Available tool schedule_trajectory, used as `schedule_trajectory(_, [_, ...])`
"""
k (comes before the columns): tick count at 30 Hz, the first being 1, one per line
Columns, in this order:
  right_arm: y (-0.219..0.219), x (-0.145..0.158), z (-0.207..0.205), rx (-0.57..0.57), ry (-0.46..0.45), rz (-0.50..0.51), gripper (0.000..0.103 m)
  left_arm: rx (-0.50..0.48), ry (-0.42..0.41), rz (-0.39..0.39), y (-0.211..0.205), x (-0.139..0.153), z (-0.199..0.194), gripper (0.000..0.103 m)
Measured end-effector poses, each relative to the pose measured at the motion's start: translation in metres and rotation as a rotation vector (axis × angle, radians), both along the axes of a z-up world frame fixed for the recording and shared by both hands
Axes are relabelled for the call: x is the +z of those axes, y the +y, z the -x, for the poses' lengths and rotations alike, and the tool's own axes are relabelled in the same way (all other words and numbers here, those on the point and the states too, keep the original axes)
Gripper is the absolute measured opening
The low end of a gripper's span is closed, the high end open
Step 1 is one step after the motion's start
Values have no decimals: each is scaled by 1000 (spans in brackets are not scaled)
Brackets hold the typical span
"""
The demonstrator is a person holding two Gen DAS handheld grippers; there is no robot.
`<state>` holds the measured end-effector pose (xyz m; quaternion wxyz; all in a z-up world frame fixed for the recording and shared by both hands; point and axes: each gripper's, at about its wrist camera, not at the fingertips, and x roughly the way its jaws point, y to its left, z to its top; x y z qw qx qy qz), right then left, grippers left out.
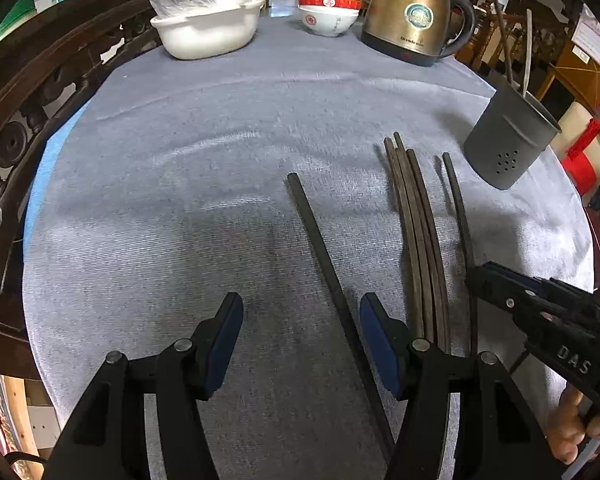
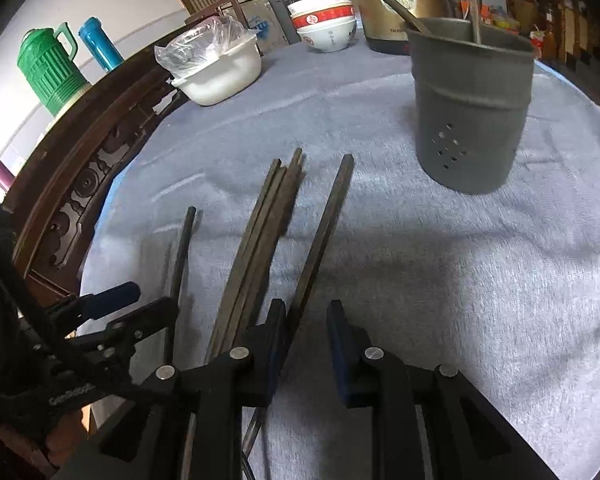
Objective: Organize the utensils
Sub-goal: 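Close the left gripper on a chopstick while the right gripper grasps another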
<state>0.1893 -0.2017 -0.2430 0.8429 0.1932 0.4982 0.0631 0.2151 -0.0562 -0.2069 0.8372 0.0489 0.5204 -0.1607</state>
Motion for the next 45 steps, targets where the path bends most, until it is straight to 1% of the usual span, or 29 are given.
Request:
schedule_trajectory(3, [0,0,0,2,5,-4,24,-2,33,40,3,-1,-9,62])
schedule_trajectory(6, [5,2,3,30,16,18,24,1,59,72,7,-3,-15,62])
schedule_trajectory(9, [2,1,7,35,23,-3,24,0,68,99,11,-4,-17,61])
schedule_trajectory(10, [0,0,8,32,27,-13,22,-2,67,104,11,-4,-17,57])
schedule_trajectory(11, [-2,0,9,31,29,-23,22,-4,66,109,12,-4,-19,55])
schedule_trajectory(13, [-6,0,11,34,39,-34,22,-10,63,113,10,-5,-20,45])
schedule_trajectory(14, [-6,0,11,36,43,-31,22,-13,64,118,10,-5,-21,43])
schedule_trajectory(17, [-8,0,13,43,59,-39,22,-26,61,137,8,-6,-25,32])
schedule_trajectory(19, [-12,2,12,38,56,-66,23,-43,59,144,6,-7,-27,20])
schedule_trajectory(20, [-17,5,12,19,42,-87,23,-54,59,150,5,-8,-27,19])
schedule_trajectory(21, [-20,7,10,6,35,-97,27,-62,59,154,4,-8,-27,17])
schedule_trajectory(24, [-31,16,-3,-34,6,-134,27,-83,72,169,4,-8,-32,17])
schedule_trajectory(25, [-33,18,-8,-43,-5,-130,27,-84,81,176,5,-7,-34,17])
schedule_trajectory(28, [-35,20,-27,-69,0,-99,27,-61,89,189,11,-4,-45,18])
schedule_trajectory(29, [-35,19,-34,-73,5,-91,27,-51,90,187,13,-2,-50,20])
schedule_trajectory(31, [-35,17,-46,-84,25,-62,27,-35,104,195,15,0,-60,30])
schedule_trajectory(33, [-36,13,-57,-97,57,-54,27,-26,118,203,15,2,-70,33])
schedule_trajectory(36, [-35,9,-65,-104,92,-43,27,-13,143,188,10,0,-83,33])
schedule_trajectory(38, [-32,6,-71,-107,112,-27,27,-9,166,150,3,-3,-91,33])
schedule_trajectory(41, [-26,-1,-80,-95,161,1,27,-6,194,134,-4,-6,-98,33])
schedule_trajectory(44, [-24,-2,-80,-95,152,28,22,-7,200,118,-10,-7,-103,33])
schedule_trajectory(45, [-23,-2,-79,-93,148,42,15,-5,199,117,-11,-7,-104,28])
